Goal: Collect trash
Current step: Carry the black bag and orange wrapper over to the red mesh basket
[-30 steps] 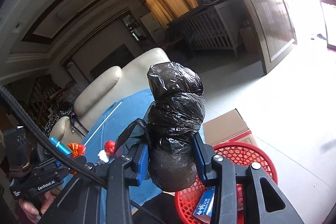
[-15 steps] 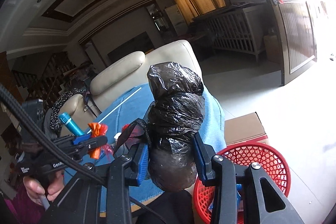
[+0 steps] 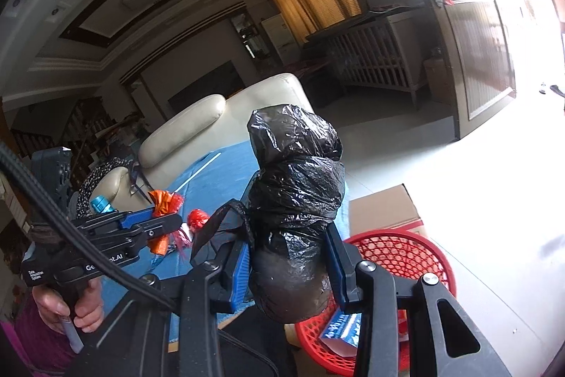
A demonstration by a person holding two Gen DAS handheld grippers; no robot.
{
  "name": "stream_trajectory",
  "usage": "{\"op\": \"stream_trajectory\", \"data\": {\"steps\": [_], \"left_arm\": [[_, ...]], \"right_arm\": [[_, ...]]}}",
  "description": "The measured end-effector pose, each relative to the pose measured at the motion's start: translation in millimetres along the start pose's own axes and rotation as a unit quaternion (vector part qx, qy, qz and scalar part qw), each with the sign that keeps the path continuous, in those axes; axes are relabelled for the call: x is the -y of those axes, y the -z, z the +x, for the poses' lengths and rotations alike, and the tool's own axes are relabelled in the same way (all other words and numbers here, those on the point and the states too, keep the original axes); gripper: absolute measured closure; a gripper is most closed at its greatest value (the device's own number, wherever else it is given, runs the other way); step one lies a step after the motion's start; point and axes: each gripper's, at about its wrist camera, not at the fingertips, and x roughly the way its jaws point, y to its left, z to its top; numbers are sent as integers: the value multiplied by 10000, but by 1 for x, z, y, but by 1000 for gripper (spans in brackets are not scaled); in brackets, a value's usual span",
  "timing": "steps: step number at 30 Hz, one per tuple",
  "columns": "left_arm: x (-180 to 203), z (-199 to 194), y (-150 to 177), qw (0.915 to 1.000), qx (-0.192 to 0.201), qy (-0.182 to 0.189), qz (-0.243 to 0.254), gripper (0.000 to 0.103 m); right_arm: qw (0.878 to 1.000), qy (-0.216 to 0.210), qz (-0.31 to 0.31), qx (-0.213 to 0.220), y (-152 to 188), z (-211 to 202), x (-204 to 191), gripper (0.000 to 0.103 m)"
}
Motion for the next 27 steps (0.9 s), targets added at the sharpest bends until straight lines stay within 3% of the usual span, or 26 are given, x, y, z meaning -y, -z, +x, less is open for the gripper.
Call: {"op": "stream_trajectory", "data": {"steps": [14, 27], "left_arm": [[38, 17, -9, 9986, -87, -275, 437, 68], [70, 59, -10, 9941, -333, -486, 913, 68]], "right_arm": [[9995, 156, 256, 47, 8, -11, 33, 62], [9979, 325, 557, -67, 13, -8, 62, 62]]}}
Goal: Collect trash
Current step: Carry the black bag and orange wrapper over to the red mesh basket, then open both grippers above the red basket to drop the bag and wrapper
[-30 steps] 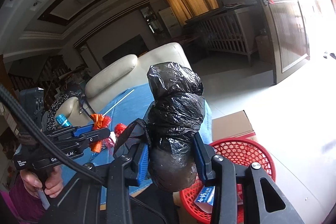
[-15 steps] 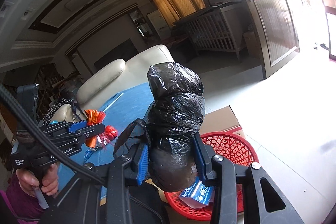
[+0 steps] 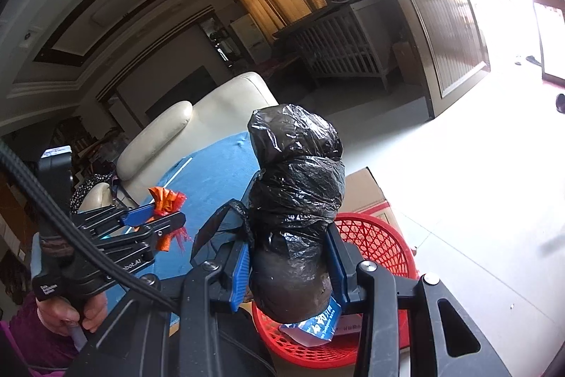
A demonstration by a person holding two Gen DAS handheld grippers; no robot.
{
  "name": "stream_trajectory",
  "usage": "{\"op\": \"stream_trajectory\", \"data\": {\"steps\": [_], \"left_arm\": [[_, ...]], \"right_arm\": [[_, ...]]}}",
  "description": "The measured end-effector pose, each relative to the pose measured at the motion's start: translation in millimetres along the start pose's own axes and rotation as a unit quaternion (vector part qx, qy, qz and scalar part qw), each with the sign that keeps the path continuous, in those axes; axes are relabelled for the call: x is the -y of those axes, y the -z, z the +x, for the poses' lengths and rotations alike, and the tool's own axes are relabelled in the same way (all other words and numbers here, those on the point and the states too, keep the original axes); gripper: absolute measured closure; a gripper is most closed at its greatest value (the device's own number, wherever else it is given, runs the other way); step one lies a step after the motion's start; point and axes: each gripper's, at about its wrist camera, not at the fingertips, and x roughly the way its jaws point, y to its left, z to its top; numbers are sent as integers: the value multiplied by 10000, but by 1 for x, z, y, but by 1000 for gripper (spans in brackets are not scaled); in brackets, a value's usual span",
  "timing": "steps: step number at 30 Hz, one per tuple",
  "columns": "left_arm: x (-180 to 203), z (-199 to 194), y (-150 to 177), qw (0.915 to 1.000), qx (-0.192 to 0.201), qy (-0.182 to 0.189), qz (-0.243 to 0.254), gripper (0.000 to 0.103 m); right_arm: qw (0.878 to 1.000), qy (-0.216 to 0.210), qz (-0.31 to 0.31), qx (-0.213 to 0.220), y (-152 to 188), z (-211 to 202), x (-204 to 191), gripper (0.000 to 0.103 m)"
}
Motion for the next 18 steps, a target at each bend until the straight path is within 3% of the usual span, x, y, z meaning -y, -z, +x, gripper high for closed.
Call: {"op": "stream_trajectory", "data": {"steps": [11, 14, 18], "left_arm": [[19, 26, 2, 9994, -239, 125, 228, 68], [24, 33, 2, 9988, -332, 280, 245, 68], [30, 44, 5, 9955, -506, 774, 193, 68]], "right_arm": [[9991, 186, 338, -167, 11, 11, 28, 62], [9986, 269, 398, -199, 12, 13, 34, 62], [9968, 530, 520, -286, 16, 18, 47, 62]]}}
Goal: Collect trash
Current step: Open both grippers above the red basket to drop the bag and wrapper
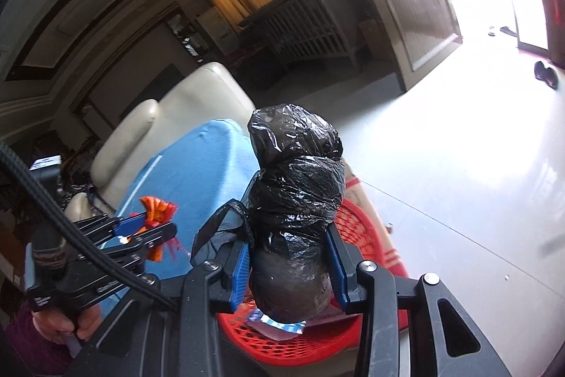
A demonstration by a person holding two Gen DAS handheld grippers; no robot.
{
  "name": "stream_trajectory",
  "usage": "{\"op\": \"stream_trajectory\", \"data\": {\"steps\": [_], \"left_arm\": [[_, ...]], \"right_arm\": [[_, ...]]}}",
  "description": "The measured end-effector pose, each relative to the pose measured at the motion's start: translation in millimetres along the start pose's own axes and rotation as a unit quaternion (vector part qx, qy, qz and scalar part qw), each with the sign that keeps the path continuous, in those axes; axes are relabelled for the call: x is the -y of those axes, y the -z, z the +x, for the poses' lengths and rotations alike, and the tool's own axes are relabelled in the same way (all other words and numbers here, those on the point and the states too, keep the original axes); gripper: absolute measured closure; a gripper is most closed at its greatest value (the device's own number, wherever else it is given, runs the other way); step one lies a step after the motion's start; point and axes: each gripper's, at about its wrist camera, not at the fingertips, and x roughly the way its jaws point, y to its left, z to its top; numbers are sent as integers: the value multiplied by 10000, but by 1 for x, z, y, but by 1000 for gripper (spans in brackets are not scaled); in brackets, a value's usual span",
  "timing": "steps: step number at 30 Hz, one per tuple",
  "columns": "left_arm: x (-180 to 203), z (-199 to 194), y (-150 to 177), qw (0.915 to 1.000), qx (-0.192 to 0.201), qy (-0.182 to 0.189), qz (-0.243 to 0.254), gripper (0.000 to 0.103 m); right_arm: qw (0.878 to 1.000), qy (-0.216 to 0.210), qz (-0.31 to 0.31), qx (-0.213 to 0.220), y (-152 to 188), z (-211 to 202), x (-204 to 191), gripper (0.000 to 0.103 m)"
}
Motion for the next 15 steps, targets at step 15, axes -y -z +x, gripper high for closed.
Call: {"op": "stream_trajectory", "data": {"steps": [15], "left_arm": [[-22, -5, 8, 9972, 41, 689, -291, 38]], "right_arm": [[9963, 178, 442, -721, 5, 25, 11, 45]]}}
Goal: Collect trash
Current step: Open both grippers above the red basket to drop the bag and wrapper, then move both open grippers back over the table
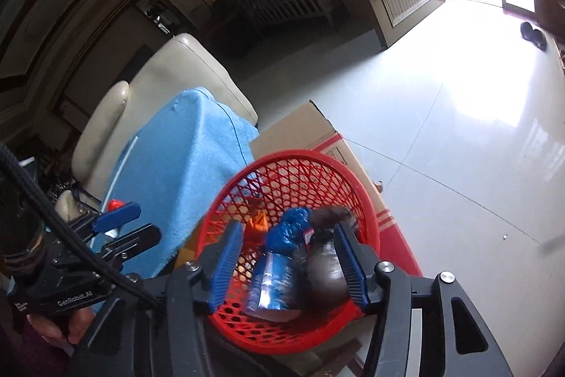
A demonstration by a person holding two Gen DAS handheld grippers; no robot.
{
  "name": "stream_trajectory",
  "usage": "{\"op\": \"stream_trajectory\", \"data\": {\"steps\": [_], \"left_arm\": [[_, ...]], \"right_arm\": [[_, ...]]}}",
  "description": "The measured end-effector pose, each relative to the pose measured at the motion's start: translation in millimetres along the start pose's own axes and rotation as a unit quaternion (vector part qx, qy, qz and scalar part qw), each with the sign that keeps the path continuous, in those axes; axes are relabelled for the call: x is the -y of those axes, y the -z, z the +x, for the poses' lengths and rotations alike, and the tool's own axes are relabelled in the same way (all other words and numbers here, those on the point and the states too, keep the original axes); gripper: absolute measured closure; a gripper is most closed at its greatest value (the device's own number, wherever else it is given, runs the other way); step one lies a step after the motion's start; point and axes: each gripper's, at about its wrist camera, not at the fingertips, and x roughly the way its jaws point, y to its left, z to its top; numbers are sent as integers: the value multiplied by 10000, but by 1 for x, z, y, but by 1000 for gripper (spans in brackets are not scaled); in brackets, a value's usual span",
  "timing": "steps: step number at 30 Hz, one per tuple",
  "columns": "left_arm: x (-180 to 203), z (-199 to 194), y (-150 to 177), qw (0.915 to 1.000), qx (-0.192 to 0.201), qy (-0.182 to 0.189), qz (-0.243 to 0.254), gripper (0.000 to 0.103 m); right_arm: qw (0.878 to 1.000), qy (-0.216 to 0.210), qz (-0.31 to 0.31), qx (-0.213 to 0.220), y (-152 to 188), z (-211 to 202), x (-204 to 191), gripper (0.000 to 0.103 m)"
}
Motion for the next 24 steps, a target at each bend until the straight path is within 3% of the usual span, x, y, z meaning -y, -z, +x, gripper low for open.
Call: {"op": "stream_trajectory", "data": {"steps": [7, 13, 18, 21, 24], "left_arm": [[-48, -40, 40, 9955, 115, -846, -418, 38], [-111, -88, 105, 9808, 195, -1568, -1140, 38], [-176, -136, 179, 9526, 218, -2247, -2039, 37], [-213, -163, 230, 9286, 165, -2655, -2589, 36], [-237, -179, 272, 9095, 129, -2813, -3059, 33]], "right_arm": [[9996, -106, -249, 92, -6, -5, -37, 45], [9957, -362, -851, -8, 0, 8, -106, 45], [9862, -615, -1531, -143, 12, 19, -176, 46], [9780, -786, -1914, -252, 24, 27, -217, 46], [9688, -887, -2275, -436, 39, 41, -254, 46]]}}
